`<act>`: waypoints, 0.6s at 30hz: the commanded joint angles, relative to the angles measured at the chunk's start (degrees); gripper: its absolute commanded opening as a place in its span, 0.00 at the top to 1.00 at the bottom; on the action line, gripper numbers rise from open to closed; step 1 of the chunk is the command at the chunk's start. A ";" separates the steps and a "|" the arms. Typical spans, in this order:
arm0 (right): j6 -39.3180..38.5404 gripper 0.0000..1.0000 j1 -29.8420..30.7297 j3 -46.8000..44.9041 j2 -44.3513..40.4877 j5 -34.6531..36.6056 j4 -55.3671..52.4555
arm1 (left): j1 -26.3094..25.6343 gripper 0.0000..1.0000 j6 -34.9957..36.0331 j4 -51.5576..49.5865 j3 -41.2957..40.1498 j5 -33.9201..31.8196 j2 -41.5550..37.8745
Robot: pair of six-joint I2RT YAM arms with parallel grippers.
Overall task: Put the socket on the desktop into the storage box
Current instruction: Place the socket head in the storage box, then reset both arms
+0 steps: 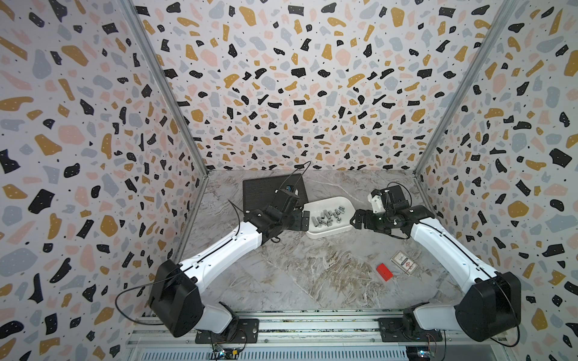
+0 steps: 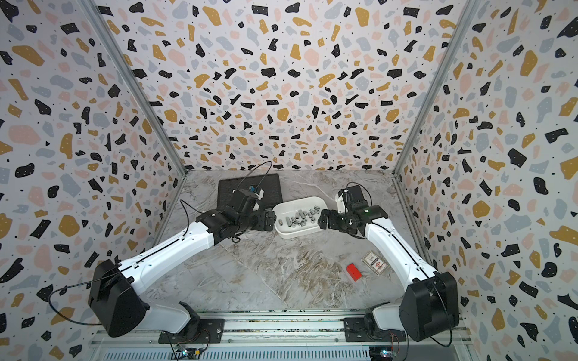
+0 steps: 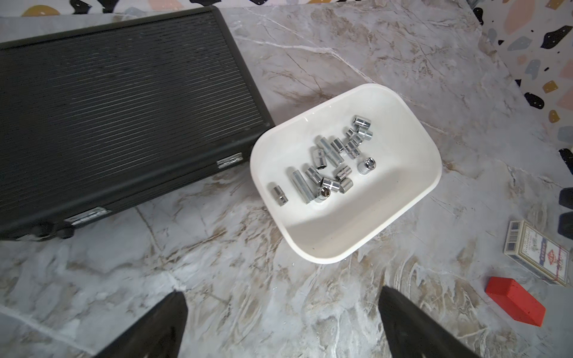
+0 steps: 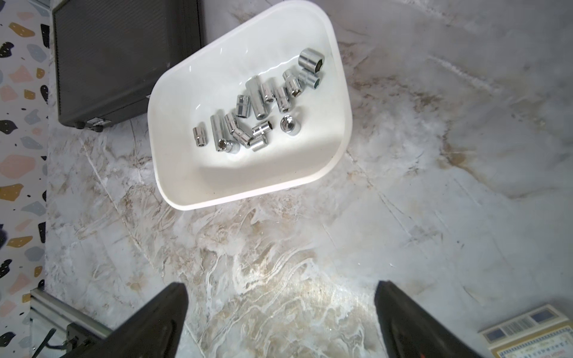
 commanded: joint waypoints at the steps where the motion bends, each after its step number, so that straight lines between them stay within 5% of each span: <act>1: -1.48 0.00 -0.14 2.93 0.17 3.59 1.55 | 2.13 0.00 1.43 -1.28 -1.58 -2.41 -3.67; 6: -4.46 0.00 -0.15 4.58 -0.28 12.60 3.31 | 7.09 0.00 3.52 -2.19 -2.52 -3.58 -7.35; 11: -8.70 0.00 -2.01 4.96 -0.80 26.09 7.67 | 12.31 0.00 7.85 0.28 -3.43 -11.68 -8.52; 18: -16.11 0.00 -8.99 -5.97 -3.66 37.39 25.81 | 24.38 0.01 19.33 14.05 -12.88 -14.29 -11.36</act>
